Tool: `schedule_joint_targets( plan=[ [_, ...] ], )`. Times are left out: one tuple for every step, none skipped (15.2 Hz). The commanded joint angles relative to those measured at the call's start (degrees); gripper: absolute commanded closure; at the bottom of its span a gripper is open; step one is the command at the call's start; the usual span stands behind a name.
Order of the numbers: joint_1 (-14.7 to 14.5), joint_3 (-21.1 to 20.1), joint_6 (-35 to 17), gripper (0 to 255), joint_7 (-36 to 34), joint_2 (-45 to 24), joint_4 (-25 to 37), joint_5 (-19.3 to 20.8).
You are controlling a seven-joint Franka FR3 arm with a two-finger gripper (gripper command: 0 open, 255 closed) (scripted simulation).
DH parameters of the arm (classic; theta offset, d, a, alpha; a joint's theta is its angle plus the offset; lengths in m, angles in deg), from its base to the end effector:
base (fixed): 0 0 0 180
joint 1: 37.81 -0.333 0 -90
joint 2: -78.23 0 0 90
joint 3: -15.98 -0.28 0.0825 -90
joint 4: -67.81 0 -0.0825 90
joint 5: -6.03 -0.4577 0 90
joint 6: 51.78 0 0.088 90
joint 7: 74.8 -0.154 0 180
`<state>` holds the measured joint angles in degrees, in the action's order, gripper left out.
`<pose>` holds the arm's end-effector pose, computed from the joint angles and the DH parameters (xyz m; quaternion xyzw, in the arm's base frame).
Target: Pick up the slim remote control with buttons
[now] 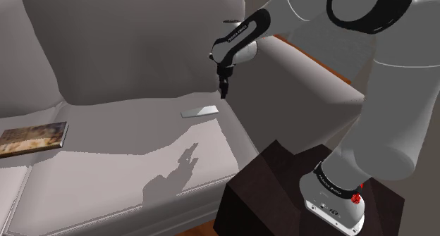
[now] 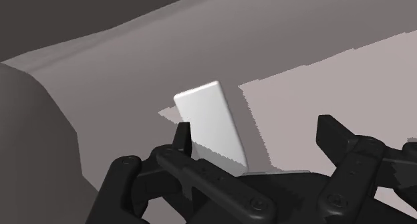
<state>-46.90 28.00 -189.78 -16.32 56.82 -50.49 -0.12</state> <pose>0.6222 -0.0355 0.1163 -0.8999 -0.4360 0.0096 0.0026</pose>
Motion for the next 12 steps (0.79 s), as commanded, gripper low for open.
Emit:
schedule_joint_targets(
  plan=[
    [0.2,-1.4,-1.2,0,2.3,-4.4,3.3,-0.8],
    [0.4,-2.0,-1.5,0,3.3,-6.5,4.9,-1.1],
    [0.6,-2.7,-1.8,0,4.4,-8.5,6.7,-1.2],
    [0.7,-3.3,-2.1,0,5.3,-10.5,8.4,-1.3],
    [0.8,-3.9,-2.3,0,6.2,-12.5,10.2,-1.3],
    [0.9,-4.5,-2.5,0,7.1,-14.5,12.1,-1.3],
    [1.0,-5.0,-2.6,0,7.9,-16.5,14.0,-1.2],
    [1.0,-5.6,-2.7,0,8.7,-18.6,16.0,-1.1],
    [1.0,-6.1,-2.7,0,9.5,-20.6,18.0,-0.9],
    [1.0,-6.6,-2.7,0,10.2,-22.6,20.1,-0.7],
    [1.0,-6.9,-2.6,0,10.7,-23.9,21.4,-0.6],
    [1.0,-6.9,-3.0,0,10.7,-24.5,21.6,-0.7]
  ],
)
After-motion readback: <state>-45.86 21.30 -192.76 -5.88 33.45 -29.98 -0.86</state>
